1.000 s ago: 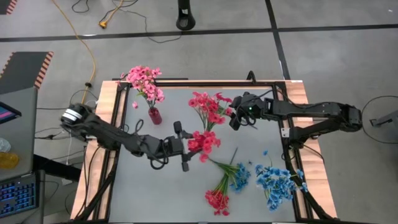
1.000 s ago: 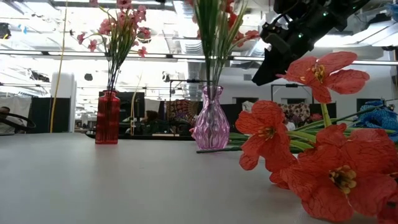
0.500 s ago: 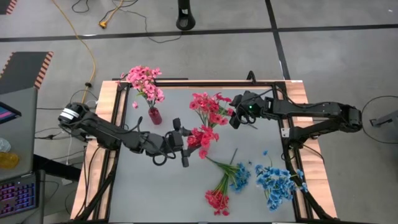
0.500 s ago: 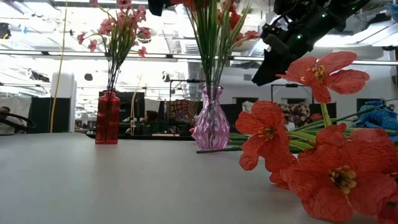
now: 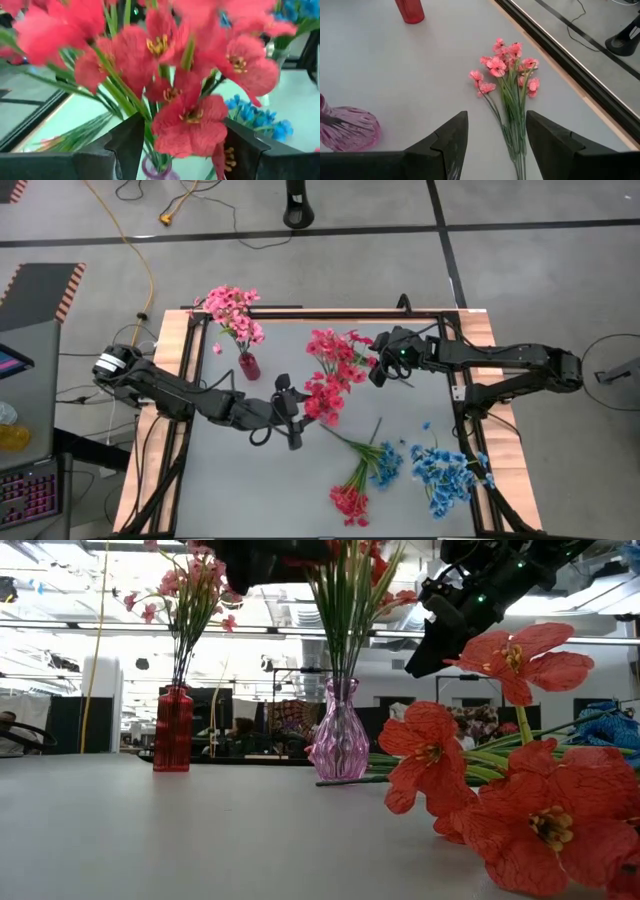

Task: Sort flowers into vase by color
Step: Put the top red flowers into the purple vase, then put the pink flowers into the red vase

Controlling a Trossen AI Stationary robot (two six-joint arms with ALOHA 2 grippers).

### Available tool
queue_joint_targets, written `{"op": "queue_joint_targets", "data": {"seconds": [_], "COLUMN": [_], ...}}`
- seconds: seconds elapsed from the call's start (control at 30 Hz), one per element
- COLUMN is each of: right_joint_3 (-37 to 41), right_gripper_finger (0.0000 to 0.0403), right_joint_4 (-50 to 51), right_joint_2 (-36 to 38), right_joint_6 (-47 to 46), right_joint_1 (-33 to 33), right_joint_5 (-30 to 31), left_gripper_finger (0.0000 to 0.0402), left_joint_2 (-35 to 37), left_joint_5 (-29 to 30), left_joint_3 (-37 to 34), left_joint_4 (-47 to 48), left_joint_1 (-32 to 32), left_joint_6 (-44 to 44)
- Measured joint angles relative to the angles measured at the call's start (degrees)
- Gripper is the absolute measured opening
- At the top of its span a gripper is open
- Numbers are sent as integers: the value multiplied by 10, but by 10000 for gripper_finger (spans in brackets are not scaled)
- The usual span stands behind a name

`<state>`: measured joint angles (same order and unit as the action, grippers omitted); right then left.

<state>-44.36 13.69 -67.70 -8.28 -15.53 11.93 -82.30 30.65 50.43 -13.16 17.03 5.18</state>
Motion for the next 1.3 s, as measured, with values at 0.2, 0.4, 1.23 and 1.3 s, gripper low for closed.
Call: {"op": "queue_joint_targets", "data": {"seconds": [0.2, 0.4, 1.23, 1.3], "right_joint_3": [0, 0, 0, 0], "right_gripper_finger": [226, 226, 226, 226], "right_joint_4": [0, 1, 46, 40], "right_joint_2": [0, 0, -20, -37], "right_joint_6": [-7, -8, -18, -18], "right_joint_1": [0, 0, -68, -67], "right_joint_5": [0, 0, 0, 0], "left_gripper_finger": [208, 208, 208, 208], "left_joint_2": [0, 0, 0, 0], "left_joint_5": [-26, -53, -60, -60], "left_joint_3": [0, 0, -180, -195], "left_joint_4": [53, 125, 23, -12], "left_joint_1": [0, 0, 14, 14], "left_joint_6": [4, 3, 185, 193]}}
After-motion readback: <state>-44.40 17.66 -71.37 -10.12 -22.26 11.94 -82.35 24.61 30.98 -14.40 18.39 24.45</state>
